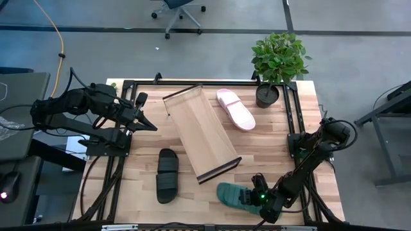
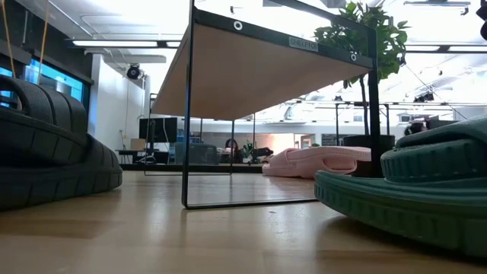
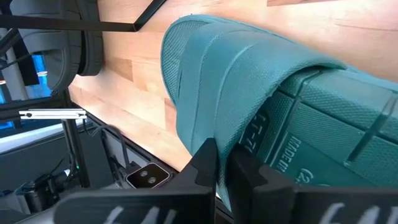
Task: Pick and place slides into the shelf
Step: Put the blue pair of slides on the shelf
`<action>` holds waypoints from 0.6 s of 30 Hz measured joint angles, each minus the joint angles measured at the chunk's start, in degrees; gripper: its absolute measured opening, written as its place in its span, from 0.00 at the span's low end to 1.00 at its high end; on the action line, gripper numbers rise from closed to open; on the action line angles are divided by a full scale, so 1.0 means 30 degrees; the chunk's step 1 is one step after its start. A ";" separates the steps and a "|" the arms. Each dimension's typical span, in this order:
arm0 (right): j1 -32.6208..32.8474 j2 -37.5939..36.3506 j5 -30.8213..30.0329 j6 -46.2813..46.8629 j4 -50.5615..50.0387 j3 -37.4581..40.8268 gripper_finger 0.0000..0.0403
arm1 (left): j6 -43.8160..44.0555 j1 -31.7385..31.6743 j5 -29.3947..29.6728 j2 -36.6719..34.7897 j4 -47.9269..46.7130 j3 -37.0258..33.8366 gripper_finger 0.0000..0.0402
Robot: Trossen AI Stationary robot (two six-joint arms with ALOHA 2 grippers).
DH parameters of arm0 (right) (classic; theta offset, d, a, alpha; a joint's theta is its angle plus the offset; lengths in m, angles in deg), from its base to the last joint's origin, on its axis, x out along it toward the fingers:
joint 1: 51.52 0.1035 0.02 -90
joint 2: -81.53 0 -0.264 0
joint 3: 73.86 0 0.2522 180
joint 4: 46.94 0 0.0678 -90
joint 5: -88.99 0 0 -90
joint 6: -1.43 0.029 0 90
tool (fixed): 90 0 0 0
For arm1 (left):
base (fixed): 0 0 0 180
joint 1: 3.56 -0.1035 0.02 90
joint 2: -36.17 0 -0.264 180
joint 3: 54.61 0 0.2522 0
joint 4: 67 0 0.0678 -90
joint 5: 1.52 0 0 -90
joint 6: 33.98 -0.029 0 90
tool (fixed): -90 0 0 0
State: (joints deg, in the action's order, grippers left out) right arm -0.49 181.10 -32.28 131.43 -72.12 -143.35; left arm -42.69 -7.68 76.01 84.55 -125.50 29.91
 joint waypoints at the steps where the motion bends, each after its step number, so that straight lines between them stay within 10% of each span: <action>1: 0.0000 0.0000 0.0000 0.0000 0.0004 0.0000 0.00 | 0.0000 0.0001 0.0000 0.0000 0.0003 0.0005 0.00; 18: 0.0117 -0.1587 -0.0001 -0.1710 0.1227 0.0000 0.00 | 0.0015 -0.0001 0.0000 0.0006 0.0013 0.0000 0.00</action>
State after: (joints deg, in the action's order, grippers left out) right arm -0.15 176.34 -32.28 126.29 -68.44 -143.35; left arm -42.65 -7.68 76.01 84.57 -125.47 29.91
